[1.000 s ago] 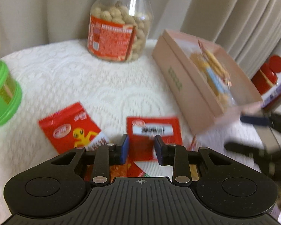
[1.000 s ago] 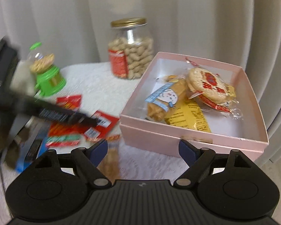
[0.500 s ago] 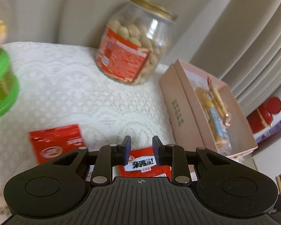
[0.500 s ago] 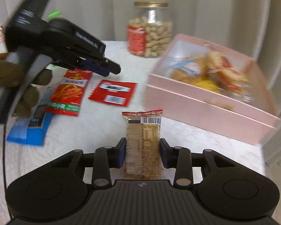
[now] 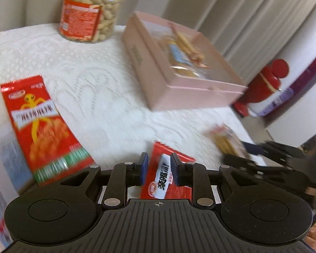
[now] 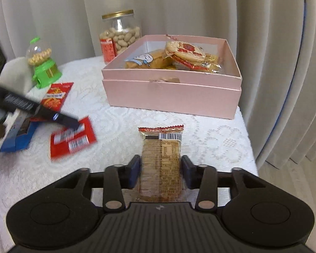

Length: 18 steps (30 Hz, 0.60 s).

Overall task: Organize snacks
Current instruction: 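Grasp the wrapped biscuit pack with the right gripper while the left gripper reaches the red packet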

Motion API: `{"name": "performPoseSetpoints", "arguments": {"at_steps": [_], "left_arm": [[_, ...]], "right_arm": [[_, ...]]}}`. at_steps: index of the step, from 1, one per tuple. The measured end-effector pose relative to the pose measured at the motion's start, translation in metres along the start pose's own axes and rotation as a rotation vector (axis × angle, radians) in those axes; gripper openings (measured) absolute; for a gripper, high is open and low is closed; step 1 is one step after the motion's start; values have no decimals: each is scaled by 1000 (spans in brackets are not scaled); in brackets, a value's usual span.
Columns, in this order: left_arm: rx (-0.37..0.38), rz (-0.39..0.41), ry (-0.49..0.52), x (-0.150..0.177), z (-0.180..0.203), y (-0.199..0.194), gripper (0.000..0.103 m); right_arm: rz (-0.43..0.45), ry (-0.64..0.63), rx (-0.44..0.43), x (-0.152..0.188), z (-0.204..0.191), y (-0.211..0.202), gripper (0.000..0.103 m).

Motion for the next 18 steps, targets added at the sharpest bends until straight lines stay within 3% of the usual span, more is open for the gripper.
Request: {"name": "performPoseSetpoints", "arguments": {"at_steps": [5,6,9,12,14,18], "left_arm": [[-167,66,182,16,39,-18,28],[-189,58,204,21,46,-17,28],[-220,-11,262,32,55,-1,29],[-233,-25,328,40,68,10,40],[-226,-37,348,43,75,15,58],[-220,-50,374,46,82,21,73]], "right_arm": [[45,-45,36,6,-13,2,65],[48,-45,43,5,-12,2,69],[62,11,60,6,-4,0,70],[78,110,45,7,14,-2,70],[83,156,19,7,22,-2,70],[87,160,15,8,23,-2,70]]}}
Point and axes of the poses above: each gripper's, at about its wrist camera, not at the fingertips, and y roughly the way its jaws point, z to its right, x to its underside, the point moved 4 cm from there along y, roughly the way its jaws point, and after that the axes turned 4 degrees about -y, right-handed, at the moved point
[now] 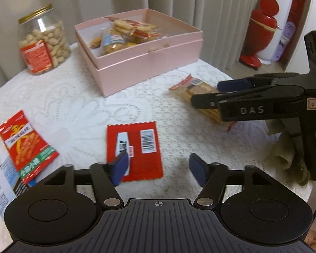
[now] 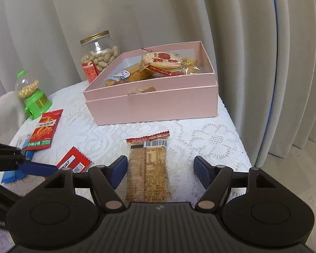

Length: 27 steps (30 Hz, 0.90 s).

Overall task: Organize snacks
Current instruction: 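Grasp the wrapped biscuit pack with the right gripper while the left gripper reaches the red packet, then grasp the small red packet with the left gripper while the right gripper grasps the red spicy-strip bag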

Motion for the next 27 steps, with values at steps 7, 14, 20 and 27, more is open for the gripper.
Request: {"name": "performPoseSetpoints", "arguments": {"at_steps": [7,14,20,27], "left_arm": [[-25,9,-23,-2,0,-1,72],[-113,14,-76,-3,-27,4,72],[-98,26,-130,-8,-40,7,73],[-78,52,-164,-11,-41,12,73]], "right_arm": [[1,-9,5,1,-3,0,70],[3,-2,1,1,-1,0,70],[5,-1,1,1,-1,0,71],[5,-3,2,1,-1,0,72]]}}
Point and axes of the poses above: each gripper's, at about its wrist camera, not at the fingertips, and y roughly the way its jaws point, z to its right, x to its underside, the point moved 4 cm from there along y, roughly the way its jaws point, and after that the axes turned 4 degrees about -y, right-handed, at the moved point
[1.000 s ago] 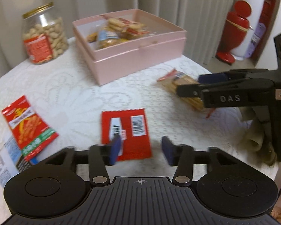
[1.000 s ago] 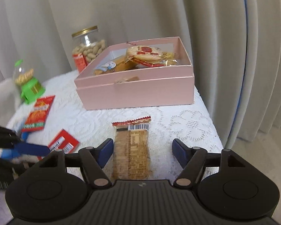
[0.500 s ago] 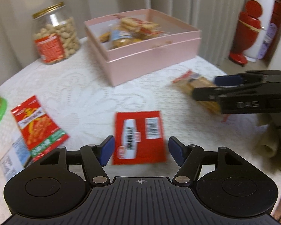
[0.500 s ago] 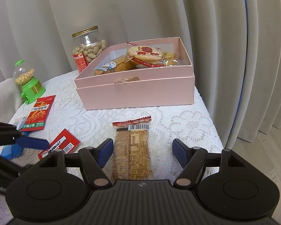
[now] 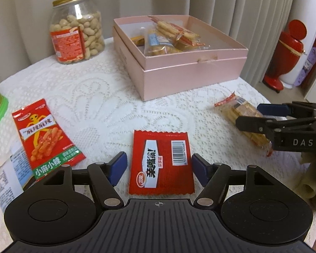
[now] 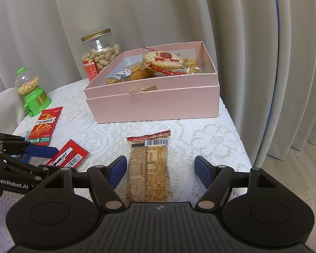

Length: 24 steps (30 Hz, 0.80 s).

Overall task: Organize snacks
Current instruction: 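Grasp the small red packet with the left gripper while the right gripper grasps the red spicy-strip bag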

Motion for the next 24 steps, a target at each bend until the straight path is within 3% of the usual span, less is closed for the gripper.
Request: {"name": "performPoseSetpoints", "arguments": {"at_steps": [3,7,14,20,24], "left_arm": [[6,14,-13,3,-3,-6,66],[87,57,-50,18,-7,-28,56],[54,173,-239,54,-51,-90,55],[20,290,-412,72,-108,-125,54],[-16,306,-470,83,-135,-127,54]], "right_arm": [[0,-3,0,0,0,0,72],[-5,-12,4,0,-2,2,73],[-36,-116,117,-3,-26,4,74],[-28,-210,20,-36,-91,3,77],[-108,-281,-90,-61,-153,29,78]]}}
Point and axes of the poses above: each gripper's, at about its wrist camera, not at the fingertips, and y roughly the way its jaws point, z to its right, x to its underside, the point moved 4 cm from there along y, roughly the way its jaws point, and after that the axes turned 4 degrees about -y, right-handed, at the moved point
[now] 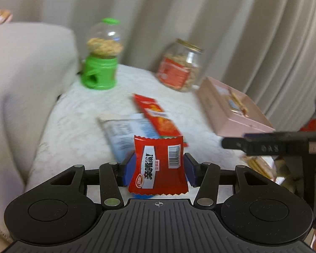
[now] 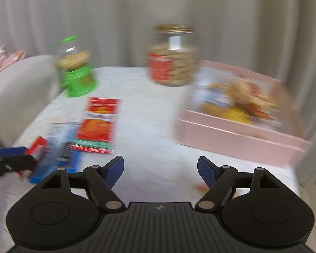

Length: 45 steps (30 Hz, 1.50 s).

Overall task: Organize snacks
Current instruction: 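Grasp the small red packet with the left gripper while the right gripper grasps the red spicy-strip bag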

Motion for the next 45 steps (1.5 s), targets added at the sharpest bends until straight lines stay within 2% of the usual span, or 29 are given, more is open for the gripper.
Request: {"name": "performPoseSetpoints", "arguments": {"at_steps": [2,4,9,13,14,15,16,18,25,33,38,41,45], "left_arm": [[14,-4,-35,1,-10,0,54],[31,-3,-55,4,-17,-3,54],[64,1,-69,9,-23,-11,54],[88,-14,-81,13,-23,-8,54],[95,-18,-81,14,-22,-7,54],[102,-22,-80,15,-21,-5,54],[108,-25,-78,16,-19,-5,54],[118,-28,-73,18,-14,-6,54],[156,-66,-21,27,11,-4,54],[192,-151,121,48,68,3,54],[218,-179,228,59,112,1,55],[224,-203,267,67,130,4,55],[182,-245,272,78,137,12,55]], "right_arm": [[-42,-22,-75,-19,-23,19,79],[-73,-32,-112,-35,-44,38,79],[-106,-18,-73,-59,-72,87,78],[-142,39,-135,-63,-75,109,78],[-152,66,-151,-64,-73,110,74],[-162,95,-170,-65,-70,110,64],[-168,106,-190,-64,-69,107,56],[-186,113,-225,-62,-66,100,51],[-184,97,-203,-21,-45,54,48],[-65,154,-71,50,15,-31,48],[-2,165,1,74,33,-83,47],[2,137,29,90,34,-101,47],[-22,66,49,119,27,-109,46]]}}
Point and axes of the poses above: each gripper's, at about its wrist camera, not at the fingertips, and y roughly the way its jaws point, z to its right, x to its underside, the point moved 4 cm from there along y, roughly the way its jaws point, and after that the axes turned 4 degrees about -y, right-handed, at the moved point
